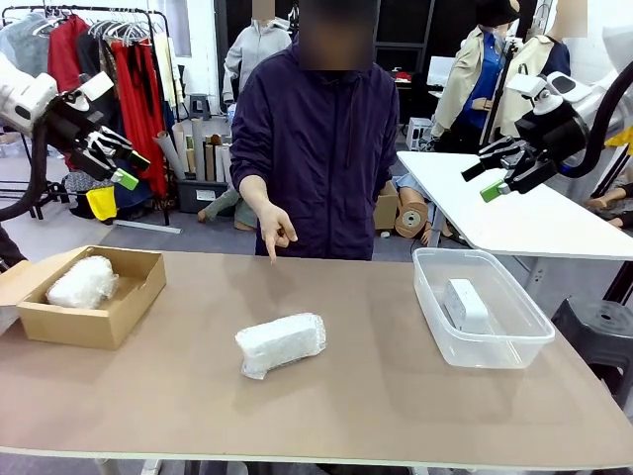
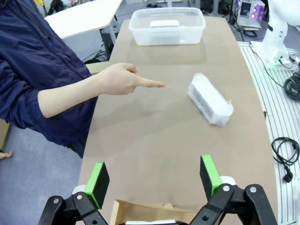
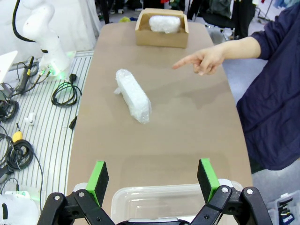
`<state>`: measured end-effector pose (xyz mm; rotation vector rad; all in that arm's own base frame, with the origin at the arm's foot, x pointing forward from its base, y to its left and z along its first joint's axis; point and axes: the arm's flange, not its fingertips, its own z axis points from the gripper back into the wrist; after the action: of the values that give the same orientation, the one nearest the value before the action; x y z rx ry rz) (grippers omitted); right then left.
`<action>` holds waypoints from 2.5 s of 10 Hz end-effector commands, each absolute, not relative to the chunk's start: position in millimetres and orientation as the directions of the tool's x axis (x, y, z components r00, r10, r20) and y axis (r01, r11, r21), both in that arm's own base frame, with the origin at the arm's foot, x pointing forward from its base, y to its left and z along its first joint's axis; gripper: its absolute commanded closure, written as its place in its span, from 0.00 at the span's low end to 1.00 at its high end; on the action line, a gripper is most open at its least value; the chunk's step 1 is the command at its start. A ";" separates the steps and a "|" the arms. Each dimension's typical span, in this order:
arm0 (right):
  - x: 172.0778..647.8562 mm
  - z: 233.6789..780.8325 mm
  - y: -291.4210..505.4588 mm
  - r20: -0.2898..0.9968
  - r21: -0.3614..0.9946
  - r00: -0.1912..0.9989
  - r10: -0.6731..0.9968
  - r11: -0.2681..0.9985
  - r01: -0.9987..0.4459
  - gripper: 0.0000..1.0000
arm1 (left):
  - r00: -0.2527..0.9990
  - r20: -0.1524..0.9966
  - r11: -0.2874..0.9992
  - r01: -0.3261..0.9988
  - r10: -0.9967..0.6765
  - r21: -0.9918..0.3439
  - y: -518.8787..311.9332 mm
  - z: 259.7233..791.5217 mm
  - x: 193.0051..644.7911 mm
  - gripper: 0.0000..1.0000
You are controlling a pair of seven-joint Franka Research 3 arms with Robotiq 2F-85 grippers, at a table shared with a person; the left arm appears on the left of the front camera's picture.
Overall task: Separate and place wrapped and unwrapped clocks.
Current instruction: Pick up the Digital clock indicated by the person.
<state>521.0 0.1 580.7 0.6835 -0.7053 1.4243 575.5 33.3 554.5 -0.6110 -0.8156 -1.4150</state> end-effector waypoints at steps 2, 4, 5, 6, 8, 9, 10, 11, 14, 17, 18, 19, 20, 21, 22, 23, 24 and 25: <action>516.3 579.1 0.6 0.776 -0.008 0.010 0.631 0.026 -1.000 0.00 | -0.046 0.803 0.074 0.991 -0.594 0.112 34.2 553.1 573.1 0.00; 516.3 579.1 0.6 0.776 -0.008 0.010 0.631 0.026 -1.000 0.00 | -0.046 0.803 0.074 0.991 -0.594 0.112 34.2 553.1 573.1 0.00; 516.3 579.1 0.6 0.776 -0.008 0.010 0.631 0.026 -1.000 0.00 | -0.046 0.803 0.074 0.991 -0.594 0.112 34.2 553.1 573.1 0.00; 516.3 579.1 0.6 0.776 -0.008 0.010 0.631 0.026 -1.000 0.00 | -0.046 0.803 0.074 0.991 -0.594 0.112 34.2 553.1 573.1 0.00; 516.3 579.1 0.6 0.776 -0.008 0.010 0.631 0.026 -1.000 0.00 | -0.046 0.803 0.074 0.991 -0.594 0.112 34.2 553.1 573.1 0.00; 516.3 579.1 0.6 0.776 -0.008 0.010 0.631 0.026 -1.000 0.00 | -0.046 0.803 0.074 0.991 -0.594 0.112 34.2 553.1 573.1 0.00; 516.3 579.1 0.6 0.776 -0.008 0.010 0.631 0.026 -1.000 0.00 | -0.046 0.803 0.074 0.991 -0.594 0.112 34.2 553.1 573.1 0.00; 516.3 579.1 0.6 0.776 -0.008 0.010 0.631 0.026 -1.000 0.00 | -0.046 0.803 0.074 0.991 -0.594 0.112 34.2 553.1 573.1 0.00; 516.3 579.1 0.6 0.776 -0.008 0.010 0.631 0.026 -1.000 0.00 | -0.046 0.803 0.074 0.991 -0.594 0.112 34.2 553.1 573.1 0.00; 516.3 579.1 0.6 0.776 -0.008 0.010 0.631 0.026 -1.000 0.00 | -0.046 0.803 0.074 0.991 -0.594 0.112 34.2 553.1 573.1 0.00; 516.3 579.1 0.6 0.776 -0.008 0.010 0.631 0.026 -1.000 0.00 | -0.046 0.803 0.074 0.991 -0.594 0.112 34.2 553.1 573.1 0.00; 516.3 579.1 0.6 0.776 -0.008 0.010 0.631 0.026 -1.000 0.00 | -0.046 0.803 0.074 0.991 -0.594 0.112 34.2 553.1 573.1 0.00; 516.3 579.1 0.6 0.776 -0.008 0.010 0.631 0.026 -1.000 0.00 | -0.028 0.794 0.084 0.991 -0.607 0.100 33.3 554.5 575.5 0.00; 516.3 579.1 0.6 0.776 -0.008 0.010 0.631 0.026 -1.000 0.00 | -0.004 0.787 0.075 0.995 -0.617 0.064 26.0 563.2 581.5 0.00; 516.3 579.1 0.6 0.776 -0.008 0.010 0.631 0.026 -1.000 0.00 | 0.005 0.764 0.054 0.998 -0.646 0.039 8.5 563.8 578.1 0.00; 516.3 579.1 0.6 0.776 -0.008 0.010 0.631 0.026 -1.000 0.00 | 0.020 0.762 0.067 0.997 -0.647 0.031 -11.2 558.8 568.5 0.00; 516.3 579.1 0.6 0.776 -0.008 0.010 0.631 0.026 -1.000 0.00 | 0.045 0.758 0.078 0.997 -0.651 0.008 -25.1 558.8 562.5 0.00; 516.3 579.1 0.6 0.776 -0.008 0.010 0.631 0.026 -1.000 0.00 | 0.061 0.734 0.086 0.996 -0.676 -0.003 -44.9 558.0 554.1 0.00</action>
<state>521.0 0.3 580.7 0.6836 -0.7052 1.4246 568.4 -33.0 558.8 -0.6411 -0.6995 -1.4184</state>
